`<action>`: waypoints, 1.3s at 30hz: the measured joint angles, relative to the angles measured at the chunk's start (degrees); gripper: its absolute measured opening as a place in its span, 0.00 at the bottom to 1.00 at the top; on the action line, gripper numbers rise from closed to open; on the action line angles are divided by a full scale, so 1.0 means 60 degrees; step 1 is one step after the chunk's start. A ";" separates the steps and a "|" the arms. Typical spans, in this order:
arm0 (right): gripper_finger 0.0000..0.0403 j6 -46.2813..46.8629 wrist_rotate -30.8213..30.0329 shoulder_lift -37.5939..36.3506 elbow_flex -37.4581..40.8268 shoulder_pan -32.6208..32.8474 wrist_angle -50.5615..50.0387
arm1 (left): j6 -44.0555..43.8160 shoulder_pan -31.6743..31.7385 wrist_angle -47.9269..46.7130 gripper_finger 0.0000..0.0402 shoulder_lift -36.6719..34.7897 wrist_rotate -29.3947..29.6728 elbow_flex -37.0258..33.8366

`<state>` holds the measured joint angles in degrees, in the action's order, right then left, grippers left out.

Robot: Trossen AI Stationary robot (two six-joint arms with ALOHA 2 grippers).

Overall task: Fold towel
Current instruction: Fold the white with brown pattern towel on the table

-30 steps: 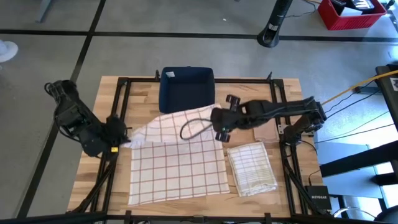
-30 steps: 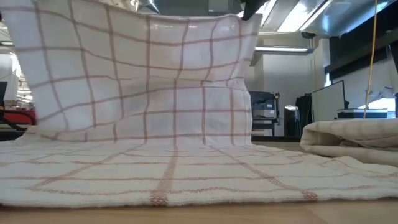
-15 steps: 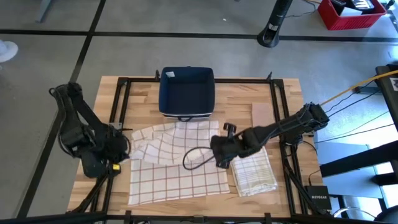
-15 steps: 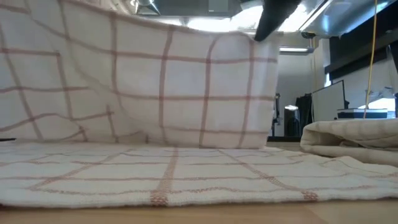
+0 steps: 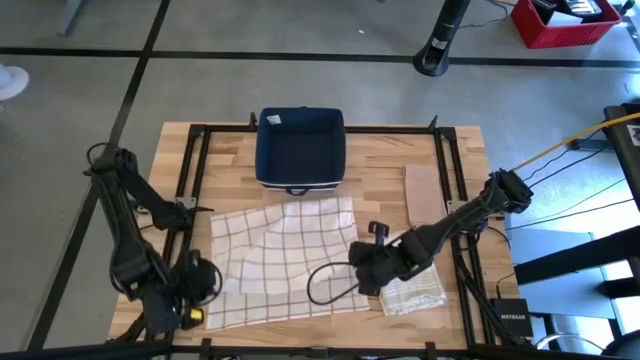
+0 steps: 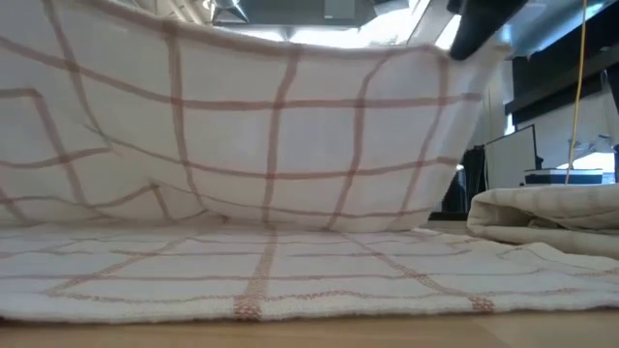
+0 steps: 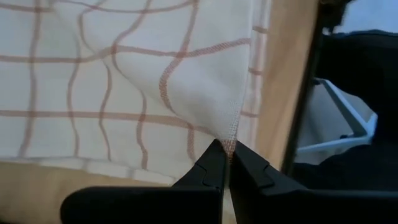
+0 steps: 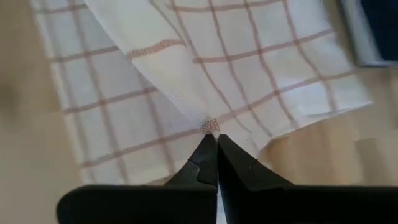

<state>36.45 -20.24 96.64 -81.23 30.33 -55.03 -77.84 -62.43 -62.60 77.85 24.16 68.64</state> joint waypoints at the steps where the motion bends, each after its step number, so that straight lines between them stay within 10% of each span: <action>1: 0.01 0.0132 0.0093 0.0000 0.0000 0.0101 0.0070 | 0.0000 -0.0046 0.0231 0.00 0.0166 -0.0007 -0.0003; 30: 0.01 0.1626 0.1355 0.1876 0.1244 0.1260 0.2230 | -0.1460 -0.0962 0.2110 0.00 0.3529 -0.0593 -0.0003; 39: 0.01 0.1628 0.1431 0.1902 0.1249 0.1256 0.2573 | -0.1533 -0.0896 0.2114 0.00 0.3630 -0.2082 0.0000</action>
<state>46.22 -11.66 108.05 -73.73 37.87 -39.59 -87.04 -67.81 -49.92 99.63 11.67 68.64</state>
